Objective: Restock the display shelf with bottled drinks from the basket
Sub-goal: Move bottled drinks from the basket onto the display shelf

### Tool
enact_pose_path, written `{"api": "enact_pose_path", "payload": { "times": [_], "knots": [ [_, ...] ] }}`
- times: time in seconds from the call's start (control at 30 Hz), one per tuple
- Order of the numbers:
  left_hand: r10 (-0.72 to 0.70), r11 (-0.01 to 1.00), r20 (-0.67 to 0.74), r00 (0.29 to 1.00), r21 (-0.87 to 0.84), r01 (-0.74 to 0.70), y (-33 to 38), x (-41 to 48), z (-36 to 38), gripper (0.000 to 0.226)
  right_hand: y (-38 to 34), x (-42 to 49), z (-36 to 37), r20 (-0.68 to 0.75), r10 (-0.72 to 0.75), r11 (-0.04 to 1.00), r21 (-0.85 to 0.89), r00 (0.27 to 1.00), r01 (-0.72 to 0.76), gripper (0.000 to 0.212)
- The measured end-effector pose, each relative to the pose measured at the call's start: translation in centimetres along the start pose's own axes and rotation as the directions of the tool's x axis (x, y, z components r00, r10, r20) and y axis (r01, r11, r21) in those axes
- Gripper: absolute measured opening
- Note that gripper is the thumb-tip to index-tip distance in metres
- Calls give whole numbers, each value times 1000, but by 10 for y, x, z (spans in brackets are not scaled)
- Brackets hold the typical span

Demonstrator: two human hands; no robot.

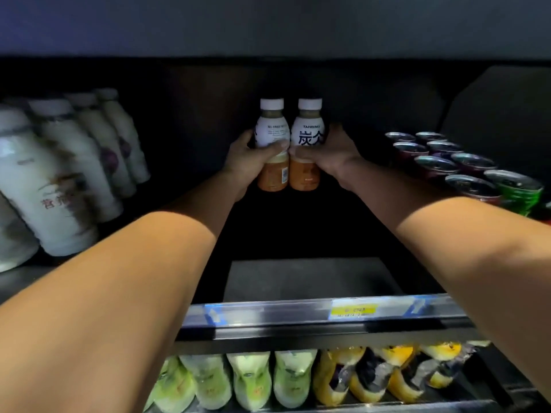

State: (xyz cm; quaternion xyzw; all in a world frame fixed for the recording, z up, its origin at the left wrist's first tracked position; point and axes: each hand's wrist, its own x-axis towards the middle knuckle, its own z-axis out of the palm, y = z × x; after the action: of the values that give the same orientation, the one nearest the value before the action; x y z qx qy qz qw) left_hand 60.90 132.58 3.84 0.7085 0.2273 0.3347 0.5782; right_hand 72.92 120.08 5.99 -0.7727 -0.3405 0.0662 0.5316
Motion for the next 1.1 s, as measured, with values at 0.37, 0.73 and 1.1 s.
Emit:
{"api": "enact_pose_path", "payload": {
  "times": [0.37, 0.73, 1.1],
  "knots": [
    [22, 996, -224, 974, 93, -1, -13, 32, 7, 74, 6, 23, 17, -65, -7, 1000, -26, 998, 6, 73],
    [6, 997, -216, 976, 74, 10, -15, 35, 6, 75, 6, 21, 19, -84, -29, 999, -31, 996, 27, 65],
    [-88, 836, -98, 991, 534, 127, 31, -5, -1, 63, -33, -25, -3, -80, -11, 870, -492, 997, -30, 56]
  ]
}}
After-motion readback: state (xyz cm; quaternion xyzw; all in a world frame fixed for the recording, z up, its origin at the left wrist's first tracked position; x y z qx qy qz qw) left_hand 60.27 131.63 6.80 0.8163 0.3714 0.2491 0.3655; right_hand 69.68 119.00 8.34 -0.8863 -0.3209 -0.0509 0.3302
